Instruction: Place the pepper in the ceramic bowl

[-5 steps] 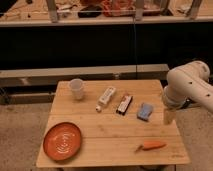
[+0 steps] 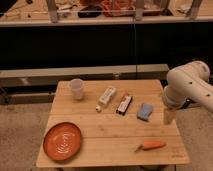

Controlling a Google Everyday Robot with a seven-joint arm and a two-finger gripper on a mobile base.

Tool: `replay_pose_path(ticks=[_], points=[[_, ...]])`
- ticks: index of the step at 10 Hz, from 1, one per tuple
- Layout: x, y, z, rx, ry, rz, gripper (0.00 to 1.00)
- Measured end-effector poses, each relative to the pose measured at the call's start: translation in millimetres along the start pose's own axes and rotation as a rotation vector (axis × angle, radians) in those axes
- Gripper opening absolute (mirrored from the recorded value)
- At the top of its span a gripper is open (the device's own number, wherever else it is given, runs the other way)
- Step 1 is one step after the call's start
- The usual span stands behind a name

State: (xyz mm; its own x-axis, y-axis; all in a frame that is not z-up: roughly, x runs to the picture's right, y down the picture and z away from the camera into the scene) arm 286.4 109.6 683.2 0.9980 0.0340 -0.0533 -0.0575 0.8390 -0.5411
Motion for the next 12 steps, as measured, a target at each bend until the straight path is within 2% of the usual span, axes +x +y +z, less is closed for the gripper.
replay_pose_path(ticks=[9,12], points=[[0,1,0,-0.001,0.000,-0.001,0.80],[-14,25,18,-0.012,-0.008,-0.085,0.80]])
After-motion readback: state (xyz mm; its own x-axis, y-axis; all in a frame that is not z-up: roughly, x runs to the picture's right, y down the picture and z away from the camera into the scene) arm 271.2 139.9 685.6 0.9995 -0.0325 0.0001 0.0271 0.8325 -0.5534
